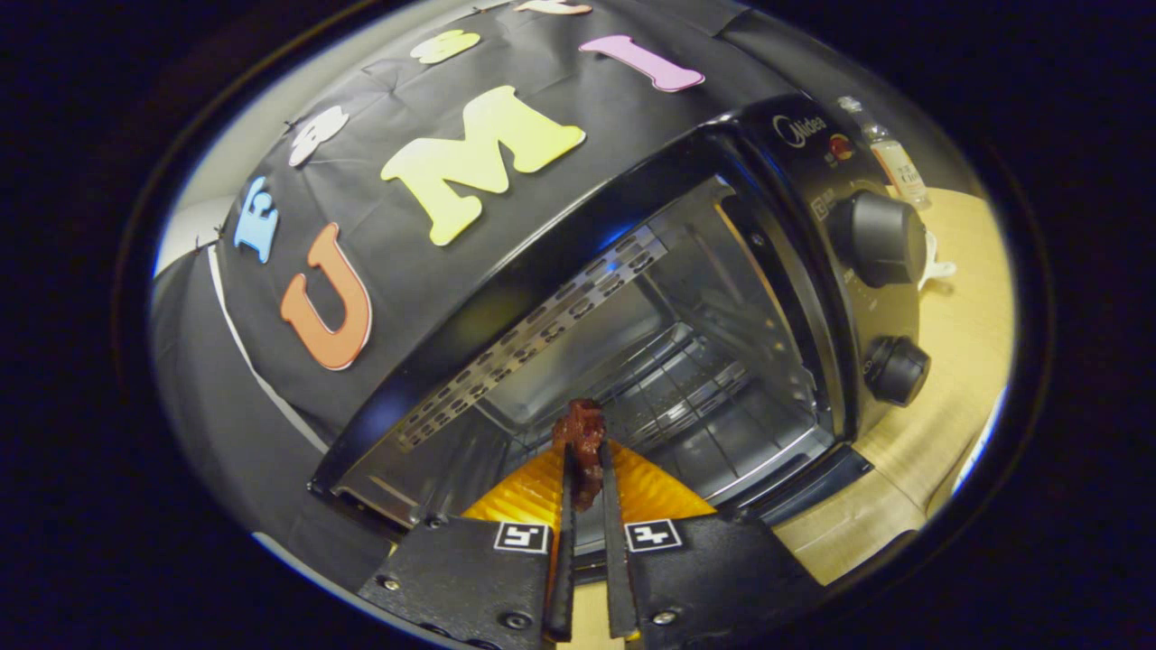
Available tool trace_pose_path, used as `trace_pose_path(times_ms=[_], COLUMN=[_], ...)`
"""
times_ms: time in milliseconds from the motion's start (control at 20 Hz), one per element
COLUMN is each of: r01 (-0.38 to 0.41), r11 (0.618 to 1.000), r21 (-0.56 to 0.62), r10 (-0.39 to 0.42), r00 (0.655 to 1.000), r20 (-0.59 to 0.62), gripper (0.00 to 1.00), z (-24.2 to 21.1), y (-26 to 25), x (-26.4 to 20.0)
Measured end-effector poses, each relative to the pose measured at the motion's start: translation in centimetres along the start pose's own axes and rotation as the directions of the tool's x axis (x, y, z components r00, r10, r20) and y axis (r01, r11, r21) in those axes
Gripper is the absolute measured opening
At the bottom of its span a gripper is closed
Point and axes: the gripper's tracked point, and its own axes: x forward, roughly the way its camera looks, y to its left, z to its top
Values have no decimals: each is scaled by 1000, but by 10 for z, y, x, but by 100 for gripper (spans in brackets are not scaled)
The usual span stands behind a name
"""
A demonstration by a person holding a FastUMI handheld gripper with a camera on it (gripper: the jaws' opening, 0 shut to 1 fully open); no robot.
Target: Open the toaster oven, put the food inside, and close the toaster oven door.
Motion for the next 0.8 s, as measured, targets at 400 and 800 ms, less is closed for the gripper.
trace_pose_path(times_ms=[400,800], r01=[57,110], r11=[977,831], r21=[-205,-545], r10=[-56,-97], r00=[998,994], r20=[14,54], gripper=[68,90], z=[12,-13], y=[-3,-3], x=[-33,-145])
